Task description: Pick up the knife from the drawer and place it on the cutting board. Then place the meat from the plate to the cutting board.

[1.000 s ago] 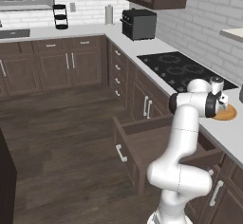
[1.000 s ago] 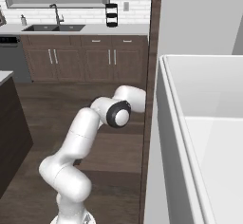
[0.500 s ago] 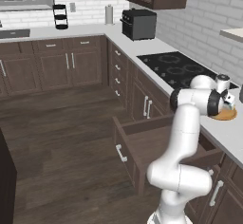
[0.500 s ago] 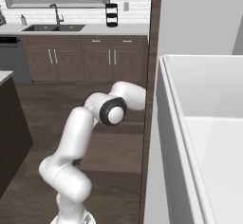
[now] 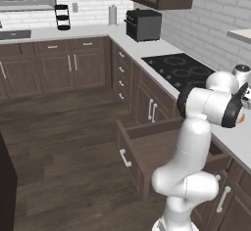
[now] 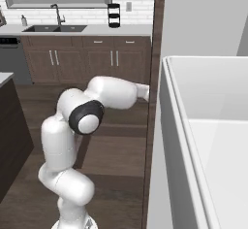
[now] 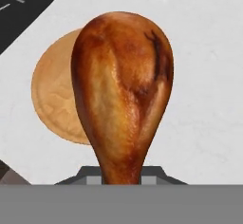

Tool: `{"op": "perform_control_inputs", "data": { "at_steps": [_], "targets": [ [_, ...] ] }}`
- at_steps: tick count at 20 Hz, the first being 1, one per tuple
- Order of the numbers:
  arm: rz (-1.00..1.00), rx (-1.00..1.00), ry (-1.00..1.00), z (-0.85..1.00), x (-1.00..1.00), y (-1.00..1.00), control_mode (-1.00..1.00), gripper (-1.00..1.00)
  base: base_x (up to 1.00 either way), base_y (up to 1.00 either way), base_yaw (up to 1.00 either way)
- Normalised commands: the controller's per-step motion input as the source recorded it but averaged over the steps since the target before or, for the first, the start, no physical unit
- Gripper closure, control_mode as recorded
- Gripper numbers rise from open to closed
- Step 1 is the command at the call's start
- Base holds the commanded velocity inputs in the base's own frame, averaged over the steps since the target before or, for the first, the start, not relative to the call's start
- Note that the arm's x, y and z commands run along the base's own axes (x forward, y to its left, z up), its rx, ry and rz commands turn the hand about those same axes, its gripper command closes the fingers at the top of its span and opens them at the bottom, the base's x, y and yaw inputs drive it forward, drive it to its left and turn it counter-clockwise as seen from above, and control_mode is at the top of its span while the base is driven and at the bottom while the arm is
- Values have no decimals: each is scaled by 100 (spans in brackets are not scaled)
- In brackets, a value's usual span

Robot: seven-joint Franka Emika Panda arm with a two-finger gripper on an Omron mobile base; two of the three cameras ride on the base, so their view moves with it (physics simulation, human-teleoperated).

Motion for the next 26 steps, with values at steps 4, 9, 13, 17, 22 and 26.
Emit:
{"op": "perform_control_inputs", "data": {
  "at_steps": [4,9,13,17,22,26],
  "targets": [
    [0,-2,0,59,-100,33,-100,100,0,0,0],
    [0,-4,0,16,-100,10,-100,100,0,0,0],
    [0,-7,0,3,-100,14,-100,100,0,0,0],
    [1,-7,0,4,-63,14,-100,100,0,0,0],
    [2,-2,-4,0,-57,1,-100,100,0,0,0],
    [0,0,0,0,-36,-23,-100,100,0,0,0]
  ]
}}
